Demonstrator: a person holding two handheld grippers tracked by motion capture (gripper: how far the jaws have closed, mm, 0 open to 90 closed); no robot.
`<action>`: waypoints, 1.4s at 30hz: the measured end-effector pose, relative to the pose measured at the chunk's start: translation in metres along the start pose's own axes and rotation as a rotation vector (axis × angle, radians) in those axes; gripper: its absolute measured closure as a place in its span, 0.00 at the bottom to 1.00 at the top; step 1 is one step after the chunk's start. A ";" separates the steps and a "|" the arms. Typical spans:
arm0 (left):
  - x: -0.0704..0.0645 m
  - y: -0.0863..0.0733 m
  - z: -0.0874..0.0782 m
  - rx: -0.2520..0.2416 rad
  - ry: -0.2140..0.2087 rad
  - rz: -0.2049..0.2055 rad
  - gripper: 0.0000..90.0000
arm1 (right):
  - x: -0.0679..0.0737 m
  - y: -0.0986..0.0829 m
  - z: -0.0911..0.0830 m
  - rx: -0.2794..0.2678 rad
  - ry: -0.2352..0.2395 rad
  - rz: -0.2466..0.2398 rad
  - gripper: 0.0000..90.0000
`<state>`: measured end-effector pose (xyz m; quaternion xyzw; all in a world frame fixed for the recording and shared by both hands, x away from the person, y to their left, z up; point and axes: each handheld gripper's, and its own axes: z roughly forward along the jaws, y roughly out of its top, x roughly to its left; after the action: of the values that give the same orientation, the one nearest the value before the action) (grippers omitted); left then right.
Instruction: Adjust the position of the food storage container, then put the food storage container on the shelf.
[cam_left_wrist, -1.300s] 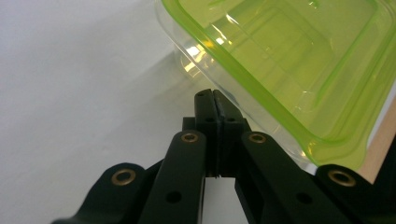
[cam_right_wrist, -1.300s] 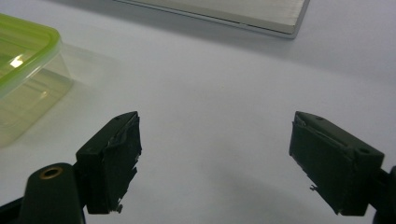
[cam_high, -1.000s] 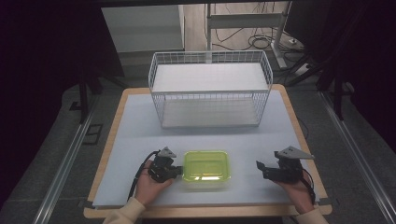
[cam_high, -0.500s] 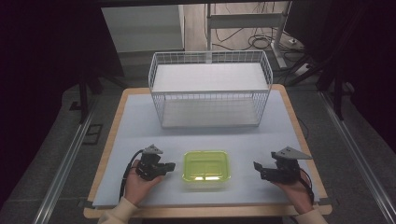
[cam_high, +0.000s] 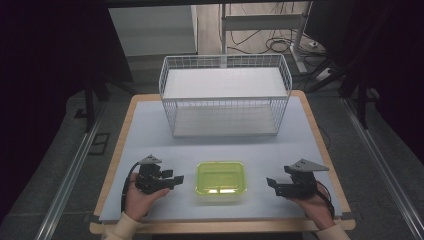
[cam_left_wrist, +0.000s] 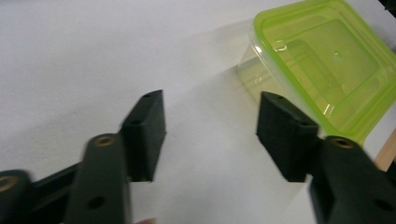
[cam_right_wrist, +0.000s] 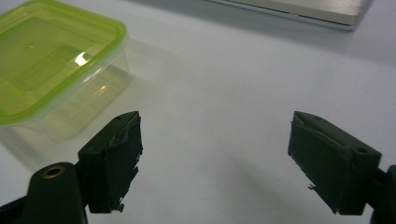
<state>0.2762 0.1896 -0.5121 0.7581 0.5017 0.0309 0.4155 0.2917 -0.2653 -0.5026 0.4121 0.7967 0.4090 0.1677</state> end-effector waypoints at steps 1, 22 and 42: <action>0.000 0.000 -0.001 -0.001 -0.006 -0.002 0.42 | 0.001 0.000 0.000 0.003 0.010 0.002 0.21; 0.000 0.010 0.009 0.011 -0.165 -0.132 0.42 | 0.017 0.024 0.010 0.047 0.261 0.183 0.35; 0.001 0.026 0.034 0.039 -0.262 -0.183 0.47 | 0.029 0.044 0.054 0.094 0.318 0.252 0.46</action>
<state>0.3112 0.1658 -0.5172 0.7146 0.5110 -0.1159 0.4635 0.3301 -0.2004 -0.4988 0.4462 0.7734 0.4492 -0.0320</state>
